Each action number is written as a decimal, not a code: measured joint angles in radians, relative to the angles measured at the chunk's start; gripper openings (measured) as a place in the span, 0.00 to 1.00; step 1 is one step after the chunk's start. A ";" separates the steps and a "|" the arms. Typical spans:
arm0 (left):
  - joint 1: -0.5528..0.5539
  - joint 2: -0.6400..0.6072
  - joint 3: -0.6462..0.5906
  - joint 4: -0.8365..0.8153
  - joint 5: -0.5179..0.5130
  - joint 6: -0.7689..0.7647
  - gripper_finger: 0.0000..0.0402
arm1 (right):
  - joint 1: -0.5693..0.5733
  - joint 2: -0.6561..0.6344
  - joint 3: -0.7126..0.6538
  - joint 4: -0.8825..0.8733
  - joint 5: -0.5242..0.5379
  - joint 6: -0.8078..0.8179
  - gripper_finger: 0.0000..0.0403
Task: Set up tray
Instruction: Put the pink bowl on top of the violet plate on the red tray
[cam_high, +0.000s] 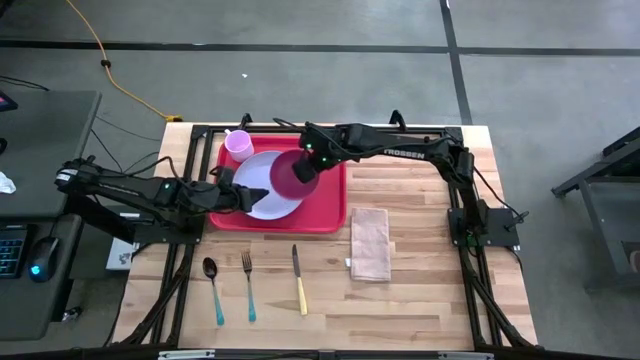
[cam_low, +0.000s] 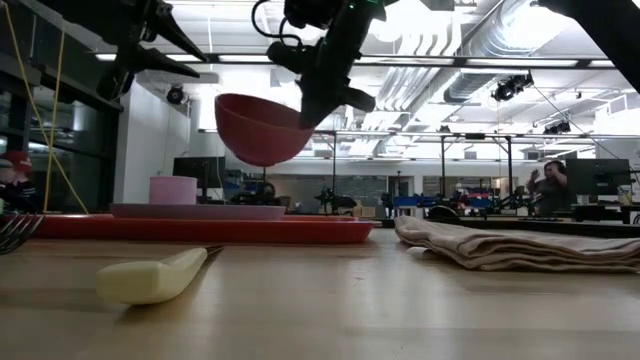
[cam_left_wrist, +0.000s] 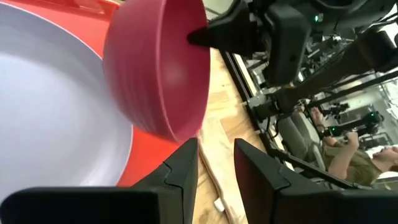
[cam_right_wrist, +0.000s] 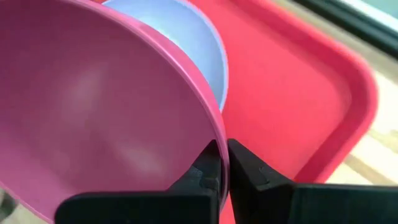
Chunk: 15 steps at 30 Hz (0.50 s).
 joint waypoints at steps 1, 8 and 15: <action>0.000 0.006 0.000 0.000 -0.001 -0.002 0.33 | 0.000 0.000 0.000 0.000 0.018 0.000 0.00; 0.001 0.021 0.001 -0.005 -0.099 -0.003 0.33 | 0.001 0.000 0.000 0.008 0.168 -0.024 0.00; 0.000 0.028 0.001 -0.004 -0.133 0.000 0.33 | 0.003 -0.001 0.000 0.060 0.199 -0.044 0.00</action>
